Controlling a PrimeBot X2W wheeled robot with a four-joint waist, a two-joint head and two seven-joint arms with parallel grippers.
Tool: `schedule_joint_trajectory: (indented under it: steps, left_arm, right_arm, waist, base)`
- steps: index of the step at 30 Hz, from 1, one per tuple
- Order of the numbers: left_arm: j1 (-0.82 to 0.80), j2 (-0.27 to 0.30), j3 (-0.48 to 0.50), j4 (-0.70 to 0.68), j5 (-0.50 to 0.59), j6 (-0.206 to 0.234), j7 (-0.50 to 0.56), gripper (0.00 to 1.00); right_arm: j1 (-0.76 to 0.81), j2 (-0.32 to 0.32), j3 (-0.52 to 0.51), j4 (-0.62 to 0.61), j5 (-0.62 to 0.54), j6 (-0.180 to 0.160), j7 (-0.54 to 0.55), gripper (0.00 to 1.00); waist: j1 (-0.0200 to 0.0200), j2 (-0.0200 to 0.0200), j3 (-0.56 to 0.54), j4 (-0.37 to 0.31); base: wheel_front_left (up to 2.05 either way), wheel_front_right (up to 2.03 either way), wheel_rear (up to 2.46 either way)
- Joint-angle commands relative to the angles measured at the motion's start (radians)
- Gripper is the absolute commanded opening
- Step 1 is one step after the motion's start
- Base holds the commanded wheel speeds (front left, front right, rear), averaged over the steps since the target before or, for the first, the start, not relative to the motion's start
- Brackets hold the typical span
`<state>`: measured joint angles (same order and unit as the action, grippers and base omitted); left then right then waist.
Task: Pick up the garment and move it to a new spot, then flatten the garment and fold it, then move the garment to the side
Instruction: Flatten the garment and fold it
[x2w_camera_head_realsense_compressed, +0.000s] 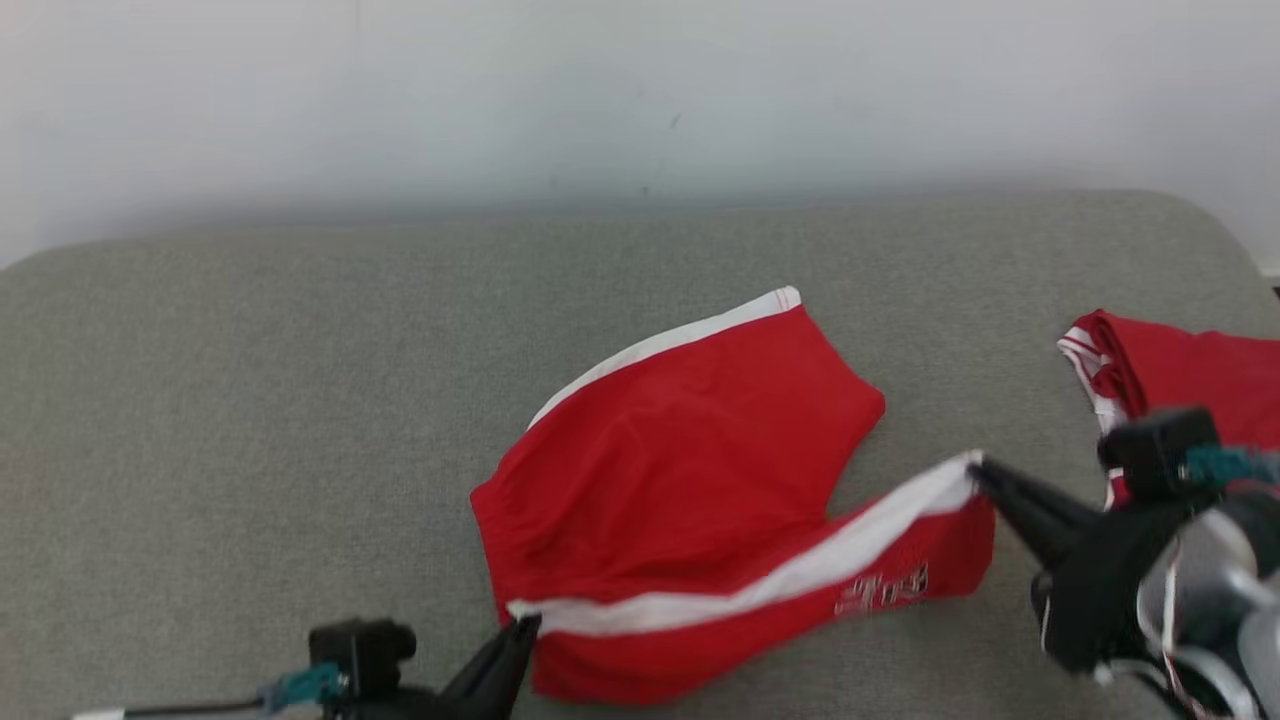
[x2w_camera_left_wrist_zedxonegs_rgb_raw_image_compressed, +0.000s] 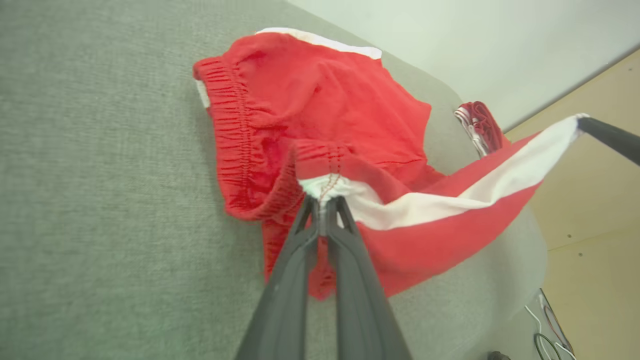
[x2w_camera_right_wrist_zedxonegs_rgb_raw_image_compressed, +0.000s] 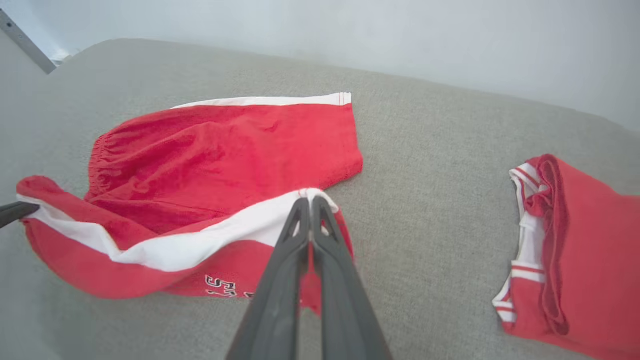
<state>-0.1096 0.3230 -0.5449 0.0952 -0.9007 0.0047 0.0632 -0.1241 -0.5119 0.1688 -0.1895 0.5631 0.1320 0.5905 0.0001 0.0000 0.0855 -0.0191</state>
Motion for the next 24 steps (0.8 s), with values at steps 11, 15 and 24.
schedule_joint_trajectory:
  steps: [11,15,24]
  left_arm:
    - [-0.304,-0.152,0.015,0.208,0.085,0.083,-0.059,0.00]
    - [-0.365,-0.176,0.024,0.262,0.095,0.097,-0.084,0.00]
    - [-0.472,-0.216,0.039,0.367,0.098,0.101,-0.125,0.00]
  right_arm:
    - [-0.462,0.064,0.114,0.462,-0.160,-0.002,-0.237,0.00]
    - [-0.537,0.086,0.137,0.561,-0.186,-0.002,-0.282,0.00]
    - [-0.689,0.133,0.130,0.789,-0.246,-0.002,-0.408,0.00]
  waist:
    - [-0.0001,0.0000,0.159,0.115]
    - [-0.0001,0.0000,0.179,0.128]
    - [-0.0001,0.0000,0.226,0.148]
  base:
    - [0.00,0.00,0.00]
    - [0.00,0.00,0.00]
    - [0.00,0.00,0.00]
